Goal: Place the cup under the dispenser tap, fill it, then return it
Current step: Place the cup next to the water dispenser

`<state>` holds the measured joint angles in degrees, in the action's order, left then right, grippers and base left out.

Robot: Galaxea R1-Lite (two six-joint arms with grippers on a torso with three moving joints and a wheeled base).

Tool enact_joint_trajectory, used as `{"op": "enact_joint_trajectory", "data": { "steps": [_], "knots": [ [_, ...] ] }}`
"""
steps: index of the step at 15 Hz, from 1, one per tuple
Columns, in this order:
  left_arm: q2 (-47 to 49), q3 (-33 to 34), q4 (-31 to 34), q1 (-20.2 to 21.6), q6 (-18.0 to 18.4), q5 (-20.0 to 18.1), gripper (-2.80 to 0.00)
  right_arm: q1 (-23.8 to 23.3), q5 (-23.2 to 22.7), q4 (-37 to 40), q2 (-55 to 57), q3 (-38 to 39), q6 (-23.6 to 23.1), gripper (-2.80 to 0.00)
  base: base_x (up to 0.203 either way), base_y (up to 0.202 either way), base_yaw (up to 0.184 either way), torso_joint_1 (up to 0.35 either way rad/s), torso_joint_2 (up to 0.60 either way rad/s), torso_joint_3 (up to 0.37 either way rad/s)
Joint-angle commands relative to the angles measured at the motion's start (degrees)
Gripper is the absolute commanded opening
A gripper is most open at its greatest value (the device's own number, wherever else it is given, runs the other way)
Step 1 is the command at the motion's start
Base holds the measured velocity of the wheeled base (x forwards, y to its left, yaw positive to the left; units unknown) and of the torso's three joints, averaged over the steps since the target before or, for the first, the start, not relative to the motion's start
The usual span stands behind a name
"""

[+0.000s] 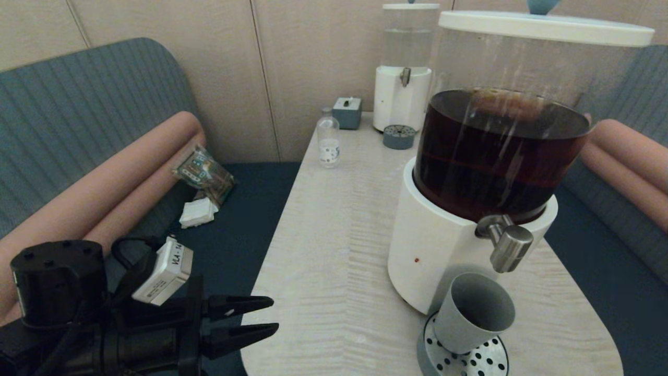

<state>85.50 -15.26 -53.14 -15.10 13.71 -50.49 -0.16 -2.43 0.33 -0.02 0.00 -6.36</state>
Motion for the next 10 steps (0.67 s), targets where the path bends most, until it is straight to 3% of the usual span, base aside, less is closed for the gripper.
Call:
{"op": "enact_joint_trajectory", "data": {
  "steps": [1, 5, 10],
  "knots": [
    [0.3, 0.1, -0.4, -0.3, 0.2, -0.3, 0.0, 0.0, 0.0, 0.0, -0.2, 0.5, -0.1, -2.8, 0.0, 0.0, 0.0, 0.0, 0.0, 0.0],
    [0.8, -0.7, -0.3, -1.4, 4.2, -0.4, 0.0, 0.0, 0.0, 0.0, -0.2, 0.5, -0.1, -2.8, 0.0, 0.0, 0.0, 0.0, 0.0, 0.0],
    [6.3, -2.8, -1.5, -7.3, 7.2, -0.2, 0.0, 0.1, 0.0, 0.0, -0.2, 0.5, -0.1, -2.8, 0.0, 0.0, 0.0, 0.0, 0.0, 0.0]
  ]
}}
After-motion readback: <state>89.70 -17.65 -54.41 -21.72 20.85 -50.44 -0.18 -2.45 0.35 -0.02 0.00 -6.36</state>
